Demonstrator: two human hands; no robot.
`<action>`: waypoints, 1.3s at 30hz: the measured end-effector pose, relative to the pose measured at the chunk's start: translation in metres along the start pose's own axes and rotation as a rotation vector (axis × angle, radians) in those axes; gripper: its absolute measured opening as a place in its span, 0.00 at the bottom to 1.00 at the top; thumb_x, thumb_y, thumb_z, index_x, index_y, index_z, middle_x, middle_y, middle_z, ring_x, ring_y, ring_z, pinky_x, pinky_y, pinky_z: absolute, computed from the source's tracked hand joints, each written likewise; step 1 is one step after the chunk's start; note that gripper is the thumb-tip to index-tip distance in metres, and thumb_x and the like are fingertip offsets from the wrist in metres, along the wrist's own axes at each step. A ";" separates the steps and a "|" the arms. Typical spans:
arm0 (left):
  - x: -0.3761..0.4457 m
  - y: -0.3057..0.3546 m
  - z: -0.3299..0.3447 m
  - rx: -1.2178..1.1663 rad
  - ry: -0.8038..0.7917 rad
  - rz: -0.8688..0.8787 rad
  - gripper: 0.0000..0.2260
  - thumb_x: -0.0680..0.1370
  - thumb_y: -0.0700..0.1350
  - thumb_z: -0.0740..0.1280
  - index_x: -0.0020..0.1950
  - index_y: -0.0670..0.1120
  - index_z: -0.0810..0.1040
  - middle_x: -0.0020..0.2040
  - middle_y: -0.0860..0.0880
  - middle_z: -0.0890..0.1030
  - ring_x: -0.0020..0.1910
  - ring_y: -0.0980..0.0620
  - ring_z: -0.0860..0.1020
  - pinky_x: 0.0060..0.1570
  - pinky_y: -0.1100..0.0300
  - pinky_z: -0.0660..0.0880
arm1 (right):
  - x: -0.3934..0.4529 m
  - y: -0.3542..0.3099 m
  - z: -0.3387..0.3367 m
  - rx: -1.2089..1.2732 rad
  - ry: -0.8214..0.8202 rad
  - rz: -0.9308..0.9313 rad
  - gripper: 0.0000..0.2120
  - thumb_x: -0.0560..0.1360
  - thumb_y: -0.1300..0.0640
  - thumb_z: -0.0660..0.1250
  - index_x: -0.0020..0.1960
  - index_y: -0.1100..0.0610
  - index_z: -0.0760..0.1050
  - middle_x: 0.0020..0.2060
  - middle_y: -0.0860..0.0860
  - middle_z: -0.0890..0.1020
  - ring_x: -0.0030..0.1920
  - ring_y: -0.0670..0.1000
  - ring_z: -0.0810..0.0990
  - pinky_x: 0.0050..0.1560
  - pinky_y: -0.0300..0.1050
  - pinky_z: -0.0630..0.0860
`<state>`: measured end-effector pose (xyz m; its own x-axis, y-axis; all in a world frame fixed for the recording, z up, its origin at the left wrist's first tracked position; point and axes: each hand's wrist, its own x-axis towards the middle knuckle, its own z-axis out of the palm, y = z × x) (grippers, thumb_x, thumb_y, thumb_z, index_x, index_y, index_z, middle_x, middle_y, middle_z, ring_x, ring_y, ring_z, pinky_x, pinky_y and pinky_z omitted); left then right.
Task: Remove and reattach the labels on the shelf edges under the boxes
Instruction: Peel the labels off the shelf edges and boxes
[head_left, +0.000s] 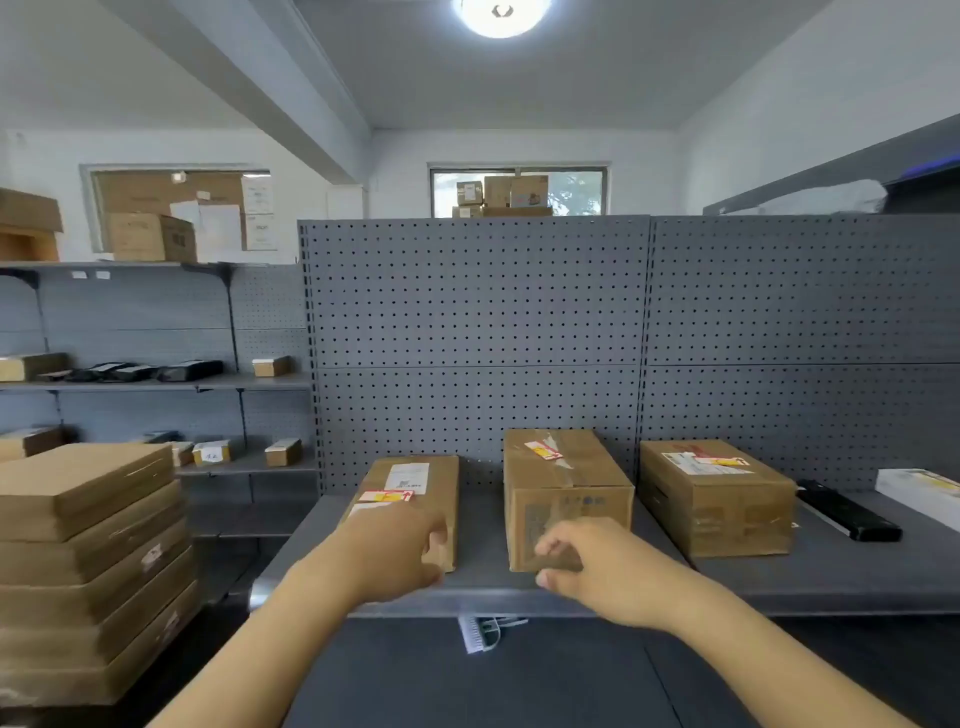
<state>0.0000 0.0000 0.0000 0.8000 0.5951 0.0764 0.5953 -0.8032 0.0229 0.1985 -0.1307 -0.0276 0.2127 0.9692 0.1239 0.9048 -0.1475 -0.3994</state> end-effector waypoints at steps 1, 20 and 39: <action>0.016 0.000 -0.001 -0.003 0.000 0.019 0.15 0.76 0.52 0.65 0.63 0.53 0.73 0.59 0.52 0.79 0.58 0.50 0.76 0.57 0.55 0.74 | 0.007 0.005 -0.002 0.014 0.014 0.013 0.15 0.75 0.45 0.66 0.60 0.47 0.74 0.60 0.45 0.76 0.57 0.43 0.73 0.59 0.41 0.71; 0.252 0.274 0.042 -0.032 0.014 0.740 0.15 0.75 0.56 0.66 0.59 0.53 0.73 0.57 0.52 0.79 0.51 0.52 0.76 0.52 0.57 0.75 | -0.086 0.224 -0.096 -0.051 0.257 0.638 0.17 0.75 0.45 0.66 0.61 0.51 0.73 0.60 0.51 0.78 0.58 0.50 0.77 0.60 0.50 0.75; 0.383 0.644 0.085 -0.099 -0.112 0.994 0.17 0.74 0.57 0.67 0.61 0.56 0.72 0.60 0.53 0.78 0.56 0.51 0.77 0.52 0.59 0.73 | -0.257 0.497 -0.214 -0.037 0.363 0.934 0.18 0.75 0.46 0.66 0.63 0.51 0.73 0.59 0.50 0.78 0.57 0.49 0.77 0.59 0.44 0.75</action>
<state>0.6960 -0.2875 -0.0410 0.9360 -0.3519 0.0113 -0.3516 -0.9325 0.0826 0.6728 -0.4951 -0.0638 0.9380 0.3435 0.0471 0.3269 -0.8307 -0.4506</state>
